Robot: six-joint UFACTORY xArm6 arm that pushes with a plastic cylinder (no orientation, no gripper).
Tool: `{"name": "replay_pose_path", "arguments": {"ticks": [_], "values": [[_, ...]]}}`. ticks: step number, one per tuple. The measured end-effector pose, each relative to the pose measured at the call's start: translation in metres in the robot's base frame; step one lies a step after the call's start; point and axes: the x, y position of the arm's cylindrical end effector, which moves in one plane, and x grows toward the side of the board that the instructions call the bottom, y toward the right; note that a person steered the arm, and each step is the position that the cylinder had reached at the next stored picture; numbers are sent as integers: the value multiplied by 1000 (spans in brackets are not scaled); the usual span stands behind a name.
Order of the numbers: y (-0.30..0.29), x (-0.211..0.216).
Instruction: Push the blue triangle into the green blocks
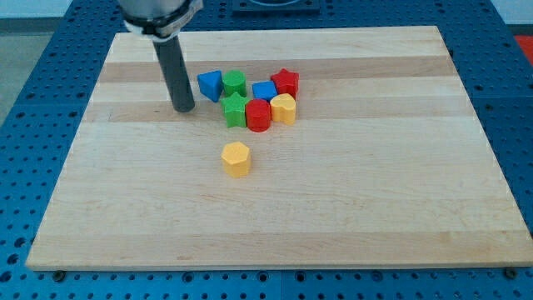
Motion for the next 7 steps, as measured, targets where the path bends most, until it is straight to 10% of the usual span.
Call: {"name": "replay_pose_path", "arguments": {"ticks": [3,7], "values": [[-37,-101],[46,-38]]}}
